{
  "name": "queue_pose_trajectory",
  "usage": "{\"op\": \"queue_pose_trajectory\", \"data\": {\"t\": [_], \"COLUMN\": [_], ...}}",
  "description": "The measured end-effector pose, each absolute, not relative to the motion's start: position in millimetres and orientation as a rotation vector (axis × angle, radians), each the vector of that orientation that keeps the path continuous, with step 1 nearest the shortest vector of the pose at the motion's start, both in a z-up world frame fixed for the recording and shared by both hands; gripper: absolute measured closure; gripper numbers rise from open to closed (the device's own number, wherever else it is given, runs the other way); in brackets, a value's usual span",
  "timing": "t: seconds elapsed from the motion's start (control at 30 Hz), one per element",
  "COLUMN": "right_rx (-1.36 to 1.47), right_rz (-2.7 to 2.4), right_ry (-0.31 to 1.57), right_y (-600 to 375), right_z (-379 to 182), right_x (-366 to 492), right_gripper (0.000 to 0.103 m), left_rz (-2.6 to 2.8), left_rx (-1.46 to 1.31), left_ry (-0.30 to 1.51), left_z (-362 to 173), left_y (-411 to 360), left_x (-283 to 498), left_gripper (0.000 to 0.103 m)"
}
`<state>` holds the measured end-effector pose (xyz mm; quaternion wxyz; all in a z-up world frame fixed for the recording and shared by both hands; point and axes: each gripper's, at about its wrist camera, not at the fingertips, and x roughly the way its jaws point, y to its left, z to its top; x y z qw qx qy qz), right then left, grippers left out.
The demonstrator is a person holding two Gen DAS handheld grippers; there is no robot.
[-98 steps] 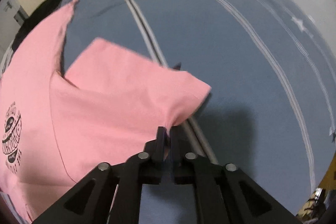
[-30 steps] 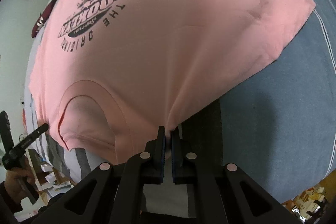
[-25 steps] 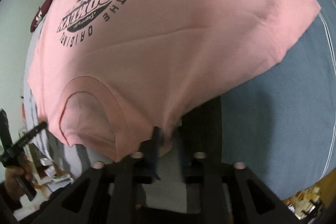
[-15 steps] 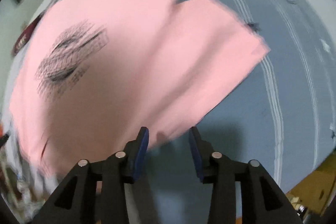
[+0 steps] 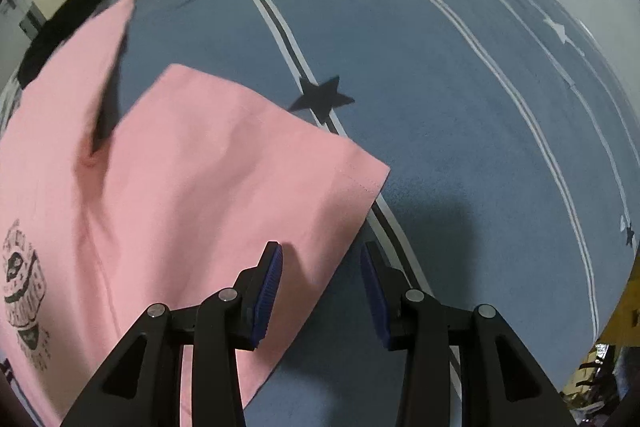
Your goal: Fold clothes
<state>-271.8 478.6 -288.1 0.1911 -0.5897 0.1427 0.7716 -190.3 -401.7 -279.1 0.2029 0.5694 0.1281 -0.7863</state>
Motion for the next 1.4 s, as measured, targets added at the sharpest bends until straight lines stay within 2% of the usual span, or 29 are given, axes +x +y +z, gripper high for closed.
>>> {"op": "queue_pose_trajectory", "data": {"t": [0.03,0.07,0.1,0.13,0.2,0.23,0.27,0.37,0.47,0.6,0.77,0.9,0.93,1.03,1.07,1.2,1.33,1.4], "right_rx": [-1.668,-1.678,-1.676,-1.673,-1.668,-1.673,-1.682,-1.683,-1.642,-1.647,-1.661,-1.66,-1.659,-1.653,-1.64,-1.589,-1.571,-1.572], "right_rz": [2.156,2.146,2.147,2.157,2.177,2.189,2.194,2.201,2.18,2.151,2.107,2.104,2.103,2.108,2.112,2.136,2.173,2.174], "right_ry": [0.406,0.41,0.406,0.394,0.37,0.356,0.323,0.227,0.211,0.176,0.148,0.175,0.184,0.228,0.231,0.273,0.385,0.401], "right_y": [479.0,479.2,478.4,476.2,471.8,469.3,465.5,458.2,467.8,476.2,474.2,470.4,469.2,467.4,467.1,470.7,482.2,484.2], "right_z": [-292.4,-296.6,-298.5,-299.1,-300.0,-299.9,-299.7,-296.4,-289.4,-289.8,-298.6,-299.8,-299.2,-296.5,-293.9,-281.6,-266.5,-268.4], "right_x": [-272.9,-274.1,-274.7,-275.5,-276.9,-277.5,-278.7,-279.8,-274.2,-266.9,-258.9,-252.3,-252.1,-249.7,-247.8,-239.5,-241.4,-241.9], "right_gripper": [0.066,0.066,0.066,0.066,0.075,0.091,0.1,0.1,0.101,0.102,0.102,0.102,0.102,0.1,0.095,0.086,0.063,0.058], "left_rz": [-2.21,-2.22,-2.219,-2.212,-2.194,-2.186,-2.18,-2.17,-2.168,-2.142,-2.063,-2.005,-1.994,-2.0,-2.02,-2.149,-2.324,-2.409], "left_rx": [1.589,1.595,1.599,1.606,1.599,1.592,1.579,1.537,1.538,1.548,1.569,1.582,1.565,1.492,1.464,1.4,1.381,1.366], "left_ry": [0.345,0.314,0.269,0.236,0.194,0.177,0.168,0.189,0.186,0.183,0.216,0.22,0.245,0.28,0.279,0.311,0.444,0.478], "left_z": [-277.9,-276.2,-274.7,-274.0,-269.2,-266.2,-262.3,-249.6,-244.2,-268.7,-275.5,-280.1,-280.9,-277.9,-272.7,-243.2,-223.9,-218.5], "left_y": [-401.1,-398.6,-395.9,-394.2,-396.4,-398.3,-401.4,-416.8,-426.8,-370.5,-355.2,-353.5,-355.3,-352.7,-348.9,-323.4,-292.9,-275.0], "left_x": [-193.0,-197.1,-201.3,-204.8,-207.7,-208.5,-208.4,-203.4,-198.0,-181.0,-144.1,-136.6,-140.7,-152.6,-156.6,-165.8,-176.3,-182.5], "left_gripper": [0.08,0.087,0.102,0.102,0.102,0.102,0.102,0.102,0.102,0.102,0.102,0.097,0.091,0.082,0.08,0.066,0.05,0.049]}}
